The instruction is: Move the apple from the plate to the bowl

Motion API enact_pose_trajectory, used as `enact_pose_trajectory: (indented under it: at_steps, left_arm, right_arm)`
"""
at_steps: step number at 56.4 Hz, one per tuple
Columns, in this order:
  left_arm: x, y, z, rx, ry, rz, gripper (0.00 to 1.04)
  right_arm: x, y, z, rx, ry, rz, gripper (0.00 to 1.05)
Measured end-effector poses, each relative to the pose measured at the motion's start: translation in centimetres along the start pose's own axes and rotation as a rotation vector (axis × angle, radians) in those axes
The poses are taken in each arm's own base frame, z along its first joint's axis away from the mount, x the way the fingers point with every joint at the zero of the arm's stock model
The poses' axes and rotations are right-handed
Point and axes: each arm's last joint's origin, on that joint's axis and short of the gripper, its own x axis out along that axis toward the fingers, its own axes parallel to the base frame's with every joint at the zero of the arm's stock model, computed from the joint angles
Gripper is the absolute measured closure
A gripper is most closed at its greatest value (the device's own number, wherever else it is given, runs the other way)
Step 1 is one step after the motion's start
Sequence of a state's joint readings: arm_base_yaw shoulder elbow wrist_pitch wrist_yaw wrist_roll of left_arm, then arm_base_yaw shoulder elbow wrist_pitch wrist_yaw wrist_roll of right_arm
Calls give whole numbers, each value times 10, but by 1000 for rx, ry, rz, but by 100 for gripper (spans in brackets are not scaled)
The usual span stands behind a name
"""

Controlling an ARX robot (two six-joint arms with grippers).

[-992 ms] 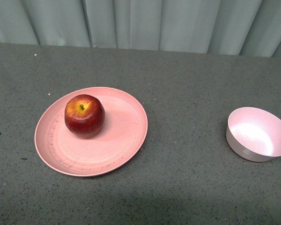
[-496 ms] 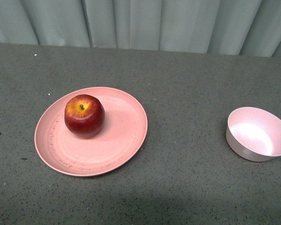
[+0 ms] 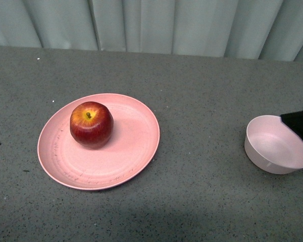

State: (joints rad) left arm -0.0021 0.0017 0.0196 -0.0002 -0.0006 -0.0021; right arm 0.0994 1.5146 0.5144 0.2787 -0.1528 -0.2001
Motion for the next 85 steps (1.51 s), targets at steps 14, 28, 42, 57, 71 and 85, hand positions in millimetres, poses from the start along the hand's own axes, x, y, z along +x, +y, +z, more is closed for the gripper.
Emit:
enact_pose_trajectory:
  at_steps: [14,28,42,57,71,85]
  left_arm:
    - [0,0,0,0,0,0,7]
    - [0,0,0,0,0,0,7]
    - [0,0,0,0,0,0,7]
    - [0,0,0,0,0,0,7]
    - [0,0,0,0,0,0,7]
    - [0,0,0,0,0,0,7]
  right_arm:
    - [50,14,-15,-73,237,30,9]
    - [76,14,-18,-101,315,28,10]
    - [89,12,-17,-133,371,28,58]
    - [92,15,-17,-135,385,35,93]
    - [91,20,-5,-132,363,59,104]
    - [92,54,31,-176,242,221,104]
